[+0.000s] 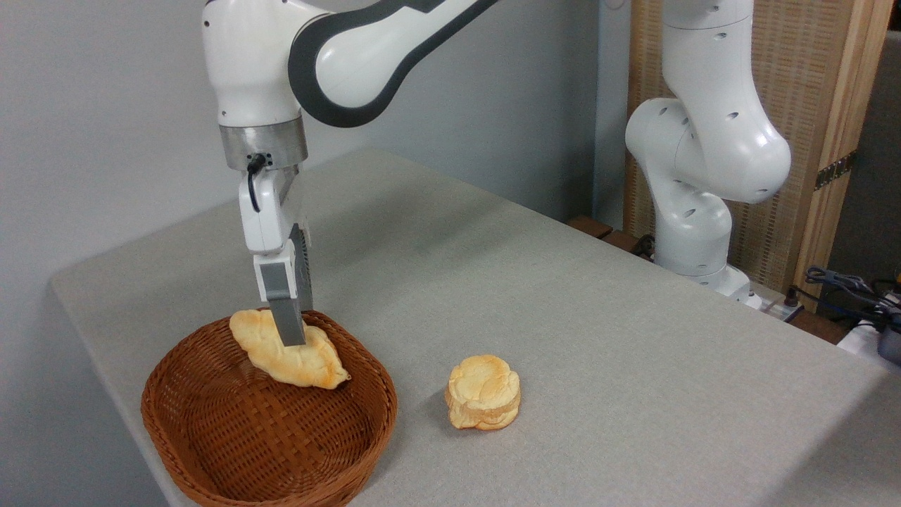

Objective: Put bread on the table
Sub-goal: 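Lower the gripper into the basket onto the long golden roll, then close the gripper fingers on the golden roll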

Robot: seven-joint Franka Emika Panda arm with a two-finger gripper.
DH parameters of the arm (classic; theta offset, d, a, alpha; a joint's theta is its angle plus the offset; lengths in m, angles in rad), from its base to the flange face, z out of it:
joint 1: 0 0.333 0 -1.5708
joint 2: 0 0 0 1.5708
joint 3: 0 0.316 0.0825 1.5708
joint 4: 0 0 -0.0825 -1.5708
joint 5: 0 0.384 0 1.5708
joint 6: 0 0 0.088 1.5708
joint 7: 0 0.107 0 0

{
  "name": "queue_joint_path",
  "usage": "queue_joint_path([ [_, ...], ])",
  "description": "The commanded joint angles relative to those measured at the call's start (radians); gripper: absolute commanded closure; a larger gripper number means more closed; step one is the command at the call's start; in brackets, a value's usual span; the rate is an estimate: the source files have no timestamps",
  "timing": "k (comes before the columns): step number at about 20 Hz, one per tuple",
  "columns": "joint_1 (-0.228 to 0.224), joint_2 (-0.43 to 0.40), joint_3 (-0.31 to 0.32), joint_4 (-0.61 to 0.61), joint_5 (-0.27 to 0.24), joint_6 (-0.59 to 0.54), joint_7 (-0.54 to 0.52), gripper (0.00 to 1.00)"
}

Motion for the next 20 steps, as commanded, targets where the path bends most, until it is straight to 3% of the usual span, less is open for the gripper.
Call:
queue_joint_path([
  [1,-0.006,0.018,0.009,-0.002,0.024,0.051,0.014,0.0],
  [6,0.008,0.038,0.023,-0.002,0.068,0.128,0.012,0.0],
  [10,0.008,0.048,0.054,-0.002,0.07,0.165,0.012,0.0],
  [20,0.005,0.128,0.044,-0.003,0.073,0.167,0.01,0.01],
])
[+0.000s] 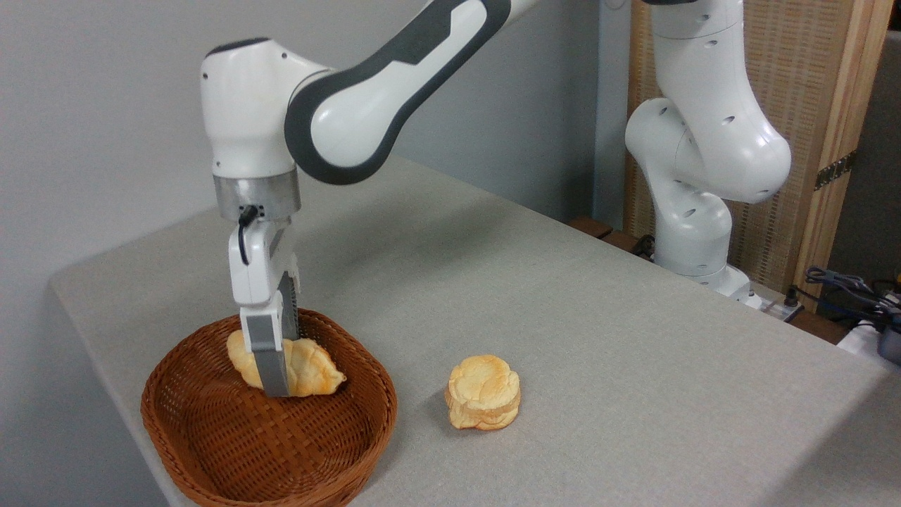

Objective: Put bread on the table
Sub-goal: 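Close the gripper fingers on the golden roll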

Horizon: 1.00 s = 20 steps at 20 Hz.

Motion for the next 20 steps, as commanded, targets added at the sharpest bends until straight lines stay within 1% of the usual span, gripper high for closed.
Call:
queue_joint_path([
  [1,0.0,0.028,0.009,-0.002,0.02,0.016,0.011,0.12],
  [2,0.0,0.028,0.009,-0.002,0.02,0.016,0.011,0.23],
  [5,0.0,0.028,0.009,-0.002,0.012,0.014,0.011,0.77],
  [6,0.0,0.028,0.009,-0.002,0.011,0.014,0.011,0.87],
  [7,0.0,0.028,0.009,-0.002,0.011,0.013,0.011,0.91],
  [8,0.0,0.028,0.009,-0.002,0.011,0.013,0.011,0.96],
  [10,0.0,0.028,0.009,-0.002,0.011,0.013,0.013,1.0],
  [20,0.002,0.022,0.011,0.0,0.011,-0.001,0.013,1.0],
])
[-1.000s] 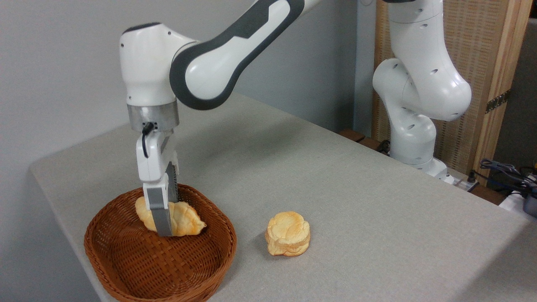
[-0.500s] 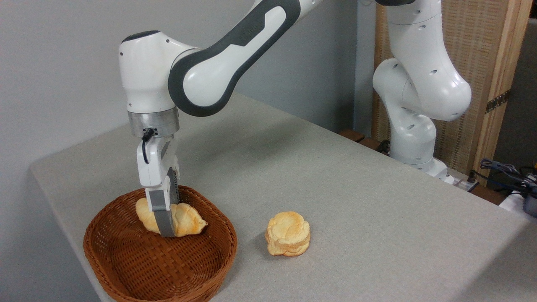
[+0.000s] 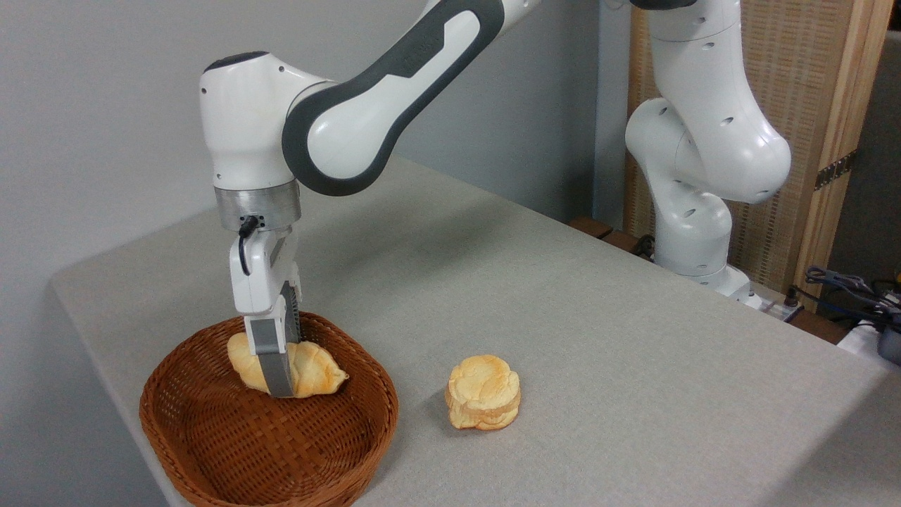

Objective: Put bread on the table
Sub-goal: 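Close the gripper fingers on the golden roll, then lift the roll out of the basket and carry it beside the round pastry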

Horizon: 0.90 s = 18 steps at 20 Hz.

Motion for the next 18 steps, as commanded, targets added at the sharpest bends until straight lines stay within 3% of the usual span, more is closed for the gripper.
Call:
queue_joint_path([
  [1,0.005,0.005,0.013,-0.001,0.011,-0.006,0.013,1.0],
  [9,0.005,-0.02,0.021,-0.001,0.002,-0.034,0.011,1.0],
  [12,0.006,-0.069,0.027,0.001,-0.058,-0.048,0.011,1.0],
  [18,0.028,-0.135,0.047,0.001,-0.123,-0.052,0.01,1.0],
])
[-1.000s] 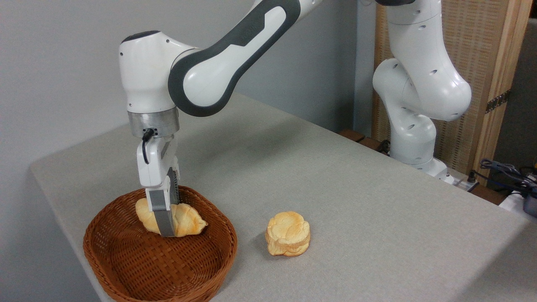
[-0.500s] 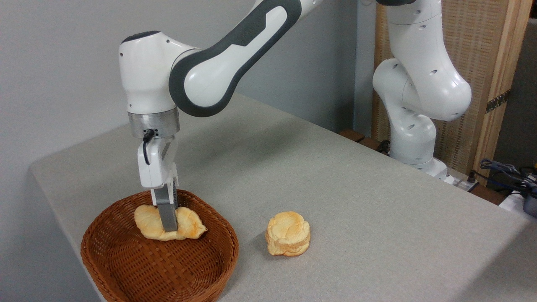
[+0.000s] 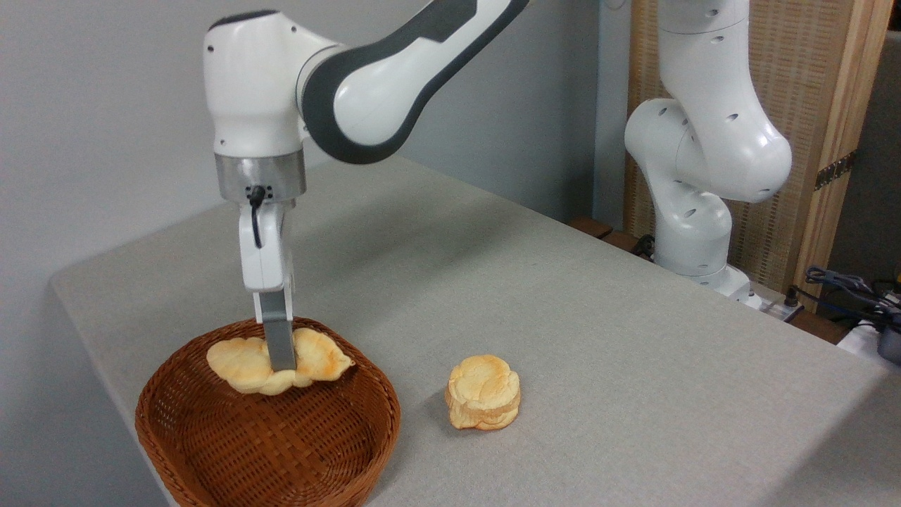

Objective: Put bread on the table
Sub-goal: 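Lift the roll out of the basket and carry it beside the round pastry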

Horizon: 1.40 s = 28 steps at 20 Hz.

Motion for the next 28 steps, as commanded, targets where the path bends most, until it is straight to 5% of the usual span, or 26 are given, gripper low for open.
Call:
queue_joint_path([
  [1,-0.002,-0.061,0.027,-0.004,-0.062,-0.027,0.008,1.0],
  [7,-0.002,-0.147,0.071,-0.004,-0.134,-0.199,0.007,0.99],
  [8,-0.002,-0.161,0.08,-0.004,-0.148,-0.233,0.005,0.9],
  [10,-0.002,-0.173,0.083,-0.006,-0.175,-0.308,0.007,0.89],
  [18,-0.004,-0.181,0.084,-0.014,-0.177,-0.535,0.01,0.77],
  [20,-0.005,-0.181,0.082,-0.021,-0.175,-0.546,0.011,0.42],
  [21,-0.007,-0.179,0.08,-0.026,-0.175,-0.544,0.011,0.35],
  [23,-0.011,-0.172,0.076,-0.027,-0.175,-0.544,0.01,0.05],
  [28,-0.013,-0.156,0.067,-0.03,-0.174,-0.544,0.011,0.0],
])
